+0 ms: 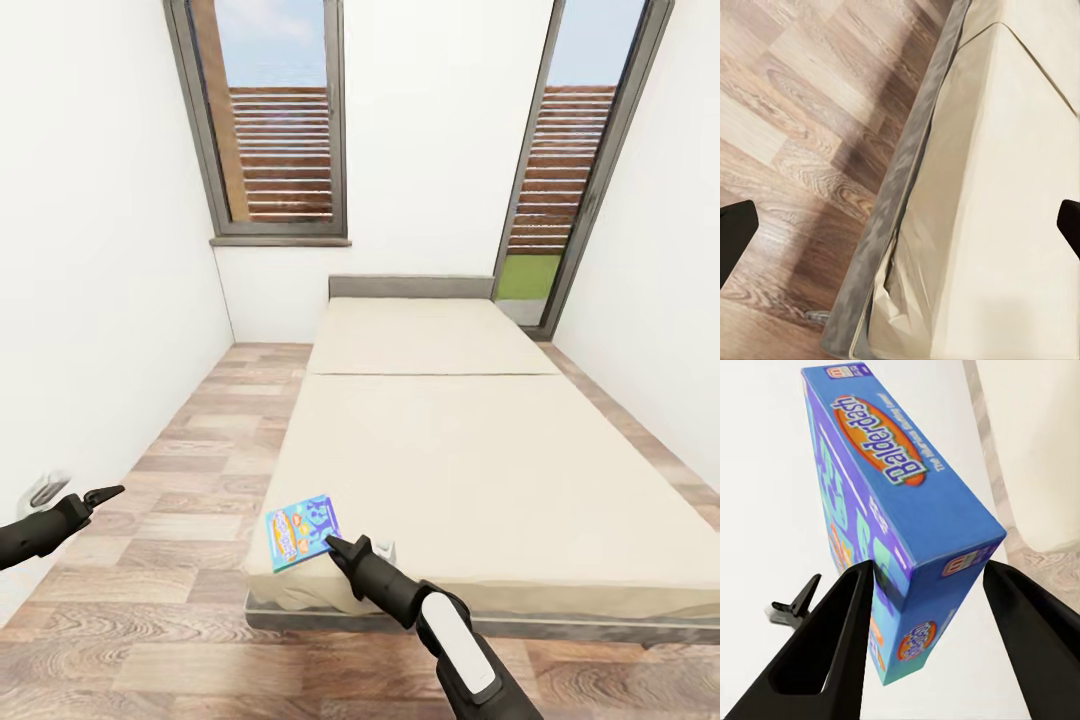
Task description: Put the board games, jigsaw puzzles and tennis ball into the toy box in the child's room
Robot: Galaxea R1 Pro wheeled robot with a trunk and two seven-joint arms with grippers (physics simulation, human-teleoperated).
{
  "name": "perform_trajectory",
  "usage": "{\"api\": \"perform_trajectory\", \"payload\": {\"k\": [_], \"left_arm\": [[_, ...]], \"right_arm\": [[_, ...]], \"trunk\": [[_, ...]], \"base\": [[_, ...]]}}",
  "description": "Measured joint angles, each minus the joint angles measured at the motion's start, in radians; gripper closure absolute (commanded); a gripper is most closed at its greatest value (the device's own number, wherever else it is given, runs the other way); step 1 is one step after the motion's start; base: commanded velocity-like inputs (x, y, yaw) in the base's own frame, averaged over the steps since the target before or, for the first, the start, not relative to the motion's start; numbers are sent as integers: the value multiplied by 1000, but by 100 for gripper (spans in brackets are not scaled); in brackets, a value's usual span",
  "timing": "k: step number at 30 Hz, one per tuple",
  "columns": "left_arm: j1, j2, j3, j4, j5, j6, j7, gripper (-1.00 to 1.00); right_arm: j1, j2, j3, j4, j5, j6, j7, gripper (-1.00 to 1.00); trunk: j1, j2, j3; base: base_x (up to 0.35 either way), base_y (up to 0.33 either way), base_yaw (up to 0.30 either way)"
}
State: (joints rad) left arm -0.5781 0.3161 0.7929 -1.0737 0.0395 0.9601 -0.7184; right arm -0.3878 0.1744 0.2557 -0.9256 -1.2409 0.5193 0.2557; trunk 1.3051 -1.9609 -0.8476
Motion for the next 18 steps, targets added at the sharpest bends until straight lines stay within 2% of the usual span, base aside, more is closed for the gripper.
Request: {"api": "perform_trajectory", "payload": {"k": [7,16,18], "left_arm": [[0,0,0,0,0,0,1,-100],[0,0,-1,0,0,0,1,-100],[-4,-11,0,-2,4,10,12,-100]], "right_arm": [[3,0,4,1,6,3,17,100],[8,0,6,0,9,-4,93,100],[20,0,14,5,25,-17,81,100]], "trunk": [[-27,49,22],[-61,112,50],[-61,112,50]], "base": [[0,0,0],[0,0,0],[0,0,0]]}}
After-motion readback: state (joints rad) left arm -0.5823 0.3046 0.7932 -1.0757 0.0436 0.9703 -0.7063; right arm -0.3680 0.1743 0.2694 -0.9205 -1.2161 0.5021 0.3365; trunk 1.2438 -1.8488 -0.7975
